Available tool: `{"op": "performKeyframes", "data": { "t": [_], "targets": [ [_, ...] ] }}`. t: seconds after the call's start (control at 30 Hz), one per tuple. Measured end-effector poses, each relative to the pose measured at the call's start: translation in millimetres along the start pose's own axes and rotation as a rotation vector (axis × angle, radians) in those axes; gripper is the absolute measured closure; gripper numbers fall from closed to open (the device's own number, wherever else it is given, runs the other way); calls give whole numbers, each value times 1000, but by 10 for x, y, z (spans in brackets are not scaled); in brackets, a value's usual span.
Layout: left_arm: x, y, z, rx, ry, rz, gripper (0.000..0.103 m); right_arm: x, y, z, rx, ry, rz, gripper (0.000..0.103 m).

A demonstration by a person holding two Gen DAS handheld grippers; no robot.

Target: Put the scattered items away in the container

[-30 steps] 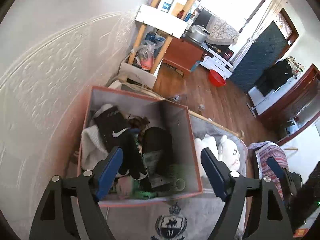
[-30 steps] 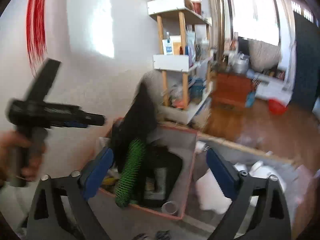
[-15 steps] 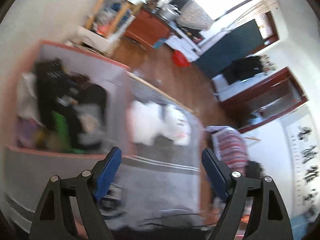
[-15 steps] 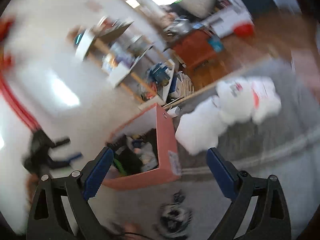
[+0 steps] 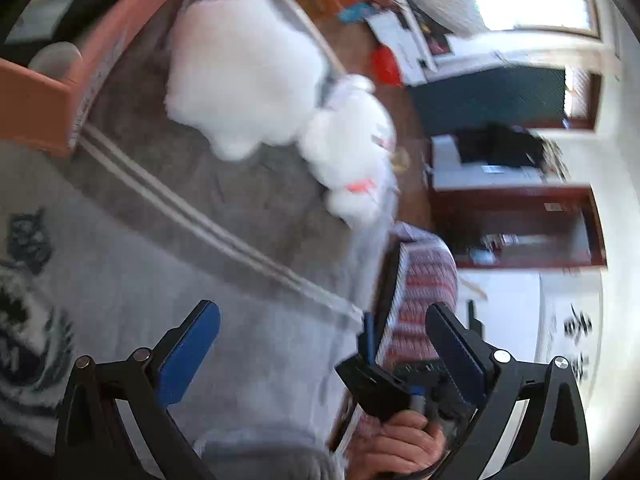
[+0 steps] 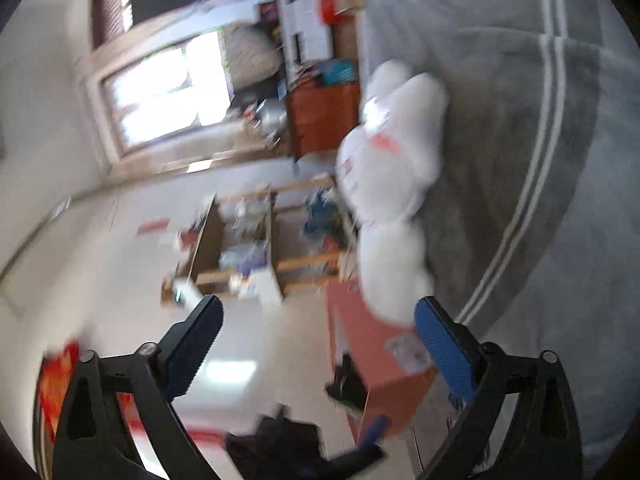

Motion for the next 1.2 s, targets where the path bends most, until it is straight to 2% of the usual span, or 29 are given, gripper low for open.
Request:
{"op": "performKeyframes", "data": {
  "t": [0.1,0.17,0.2,0.27,0.33,0.4,0.43,0.53,0.57,0.6,0.67,0.7,0.73,0.8,0.9,1.0,1.1,1.17,1.2],
  "targets": [
    [256,174,288,31,-127,82,1,356,-102,327,9,-23,-96,1],
    [359,303,495,3,-199,95,1,624,-158,487,11,-37,-156,1],
    [410,377,601,-20,-231,91,0,791,-170,561,11,-36,-161,1],
    [482,370,849,9,-318,126,1,1060,-154,677,8,-39,-148,1],
    [560,387,1042,-3,-361,140,0,1306,-110,807,0,-67,-131,1],
    [654,430,1242,-4,-414,207,0,1526,-91,917,7,-94,-126,1],
    [716,462,1312,3,-424,238,0,1612,-94,961,14,-111,-138,1],
    [820,499,1392,41,-467,257,0,1710,-78,1008,35,-180,-197,1],
    [868,463,1388,85,-457,282,0,1727,-64,1010,24,-179,-211,1],
    [926,470,1402,109,-425,313,0,1737,-49,1007,6,-167,-216,5],
    [959,410,1372,130,-365,345,12,1722,-86,993,-20,-118,-167,27],
    [929,354,1334,144,-344,352,23,1689,-116,990,-19,-103,-139,31],
    [905,305,1296,169,-325,353,33,1647,-133,974,-13,-88,-122,32],
    [857,188,1176,227,-279,363,41,1530,-163,878,0,-64,-140,32],
    [660,100,835,239,-231,359,44,1301,-204,634,46,-31,-149,32],
    [385,21,532,228,-211,317,45,951,-183,409,55,-42,-138,32],
    [23,-283,197,291,-219,277,45,600,-54,153,51,-42,-87,32],
    [-274,-540,9,334,-239,232,49,390,121,-36,27,-47,-53,32],
    [-428,-662,-55,350,-249,201,69,296,262,-154,11,-46,-30,32]
  ]
}}
Point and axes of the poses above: each gripper's, at about its wrist camera, not at the fingertips, and x roughly the way its jaws point, y to its left, z to its top, the point moved 4 cm from there along x, roughly the way its jaws point, and after that the axes turned 11 degrees about -z, right-handed, at the moved point
